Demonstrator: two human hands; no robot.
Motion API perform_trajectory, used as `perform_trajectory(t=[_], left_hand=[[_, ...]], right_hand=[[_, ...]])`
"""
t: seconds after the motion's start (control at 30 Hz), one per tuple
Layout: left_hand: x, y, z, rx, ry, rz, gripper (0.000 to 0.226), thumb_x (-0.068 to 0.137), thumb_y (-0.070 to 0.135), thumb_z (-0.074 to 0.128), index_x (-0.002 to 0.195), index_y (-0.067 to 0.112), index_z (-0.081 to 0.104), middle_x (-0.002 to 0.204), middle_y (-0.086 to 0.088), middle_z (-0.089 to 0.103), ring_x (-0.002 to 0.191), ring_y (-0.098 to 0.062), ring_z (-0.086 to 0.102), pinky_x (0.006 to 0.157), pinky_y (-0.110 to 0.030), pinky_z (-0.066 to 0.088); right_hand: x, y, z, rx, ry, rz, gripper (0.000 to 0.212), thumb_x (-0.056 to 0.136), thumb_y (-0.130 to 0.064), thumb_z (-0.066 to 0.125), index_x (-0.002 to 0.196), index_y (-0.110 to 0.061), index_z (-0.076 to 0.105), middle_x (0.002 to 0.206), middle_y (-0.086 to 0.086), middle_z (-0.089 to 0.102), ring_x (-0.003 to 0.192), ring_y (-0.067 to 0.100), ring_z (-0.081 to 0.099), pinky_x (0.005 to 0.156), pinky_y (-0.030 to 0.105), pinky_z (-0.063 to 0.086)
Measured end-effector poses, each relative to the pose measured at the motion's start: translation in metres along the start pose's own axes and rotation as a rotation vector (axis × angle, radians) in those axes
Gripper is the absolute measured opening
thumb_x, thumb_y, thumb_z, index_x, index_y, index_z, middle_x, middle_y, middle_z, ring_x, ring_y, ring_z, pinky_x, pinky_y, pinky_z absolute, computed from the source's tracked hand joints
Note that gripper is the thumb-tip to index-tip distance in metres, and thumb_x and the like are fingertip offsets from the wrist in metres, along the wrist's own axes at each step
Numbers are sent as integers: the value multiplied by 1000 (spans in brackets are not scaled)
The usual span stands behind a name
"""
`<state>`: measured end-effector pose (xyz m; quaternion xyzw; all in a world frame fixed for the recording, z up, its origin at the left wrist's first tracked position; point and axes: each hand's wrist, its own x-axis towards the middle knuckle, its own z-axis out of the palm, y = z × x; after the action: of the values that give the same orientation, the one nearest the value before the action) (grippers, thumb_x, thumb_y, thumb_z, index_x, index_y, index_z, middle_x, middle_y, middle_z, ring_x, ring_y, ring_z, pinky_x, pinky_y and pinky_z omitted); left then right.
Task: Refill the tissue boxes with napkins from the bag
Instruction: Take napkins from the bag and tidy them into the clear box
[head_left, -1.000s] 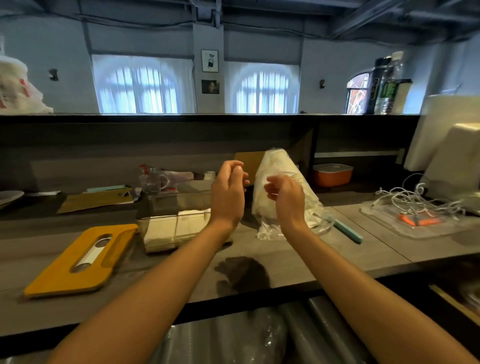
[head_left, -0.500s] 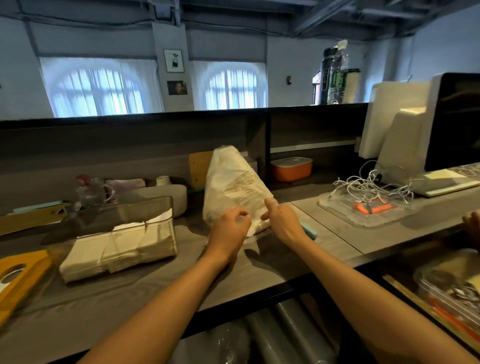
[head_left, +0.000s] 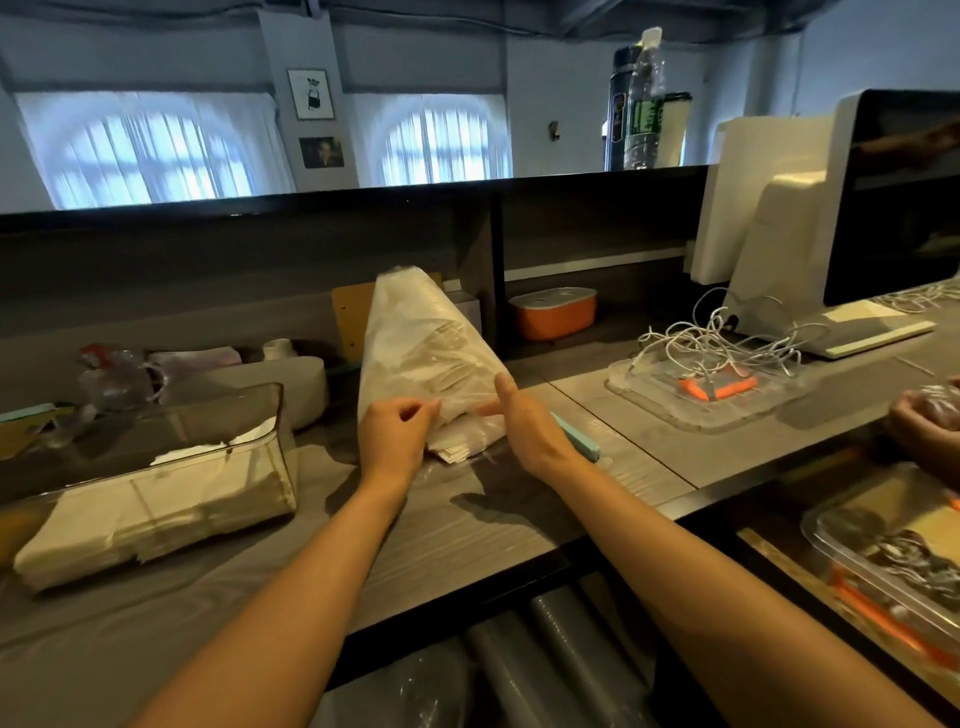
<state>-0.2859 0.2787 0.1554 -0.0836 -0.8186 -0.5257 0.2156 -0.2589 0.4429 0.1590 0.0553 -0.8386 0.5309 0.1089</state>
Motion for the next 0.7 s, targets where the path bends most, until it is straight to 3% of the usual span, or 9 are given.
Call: perform_trajectory(t=[0.13,0.27,0.33,0.47,0.6,0.7], left_hand=[[4,-4,-1,-58,81,26,11,91,20,69,85,18,78,80,4,73,78,-9,66,72,-25,52],[11,-5,1,-67,75,34,19,96,21,62,105,11,76,97,0,73,90,-10,65,79,-21,50],[11,-5,2,-76,72,39,19,97,21,60,105,11,75,94,2,72,86,-7,63,75,-17,48],[12,-6,2,-109,96,28,20,98,19,60,106,11,76,94,3,71,86,-6,61,75,-18,47],[12,-7,2,-125,111,-6,21,98,21,61,108,11,76,93,6,69,85,-5,60,75,-20,46],[10,-4,1,-140,94,-32,21,98,23,60,106,12,76,92,7,69,85,-7,61,73,-19,46]], right_hand=[[2,-6,4,-70,-127,-136,53,105,-47,28,139,-17,54,146,1,49,134,12,41,110,27,27],[21,5,10,-340,-225,-123,71,90,-69,32,141,-23,51,150,-3,45,139,13,36,117,45,28],[28,7,11,-404,-202,-118,66,90,-64,40,141,-23,51,149,0,46,137,17,39,115,45,31],[29,11,19,-742,-209,-116,72,91,-60,45,150,-19,35,158,6,30,145,27,26,118,46,23],[24,11,18,-838,-129,-220,52,95,-52,48,138,-24,52,148,5,43,136,29,36,111,45,30],[19,3,17,-838,-92,-284,36,95,-47,50,112,-23,71,127,4,58,119,26,49,96,41,39]])
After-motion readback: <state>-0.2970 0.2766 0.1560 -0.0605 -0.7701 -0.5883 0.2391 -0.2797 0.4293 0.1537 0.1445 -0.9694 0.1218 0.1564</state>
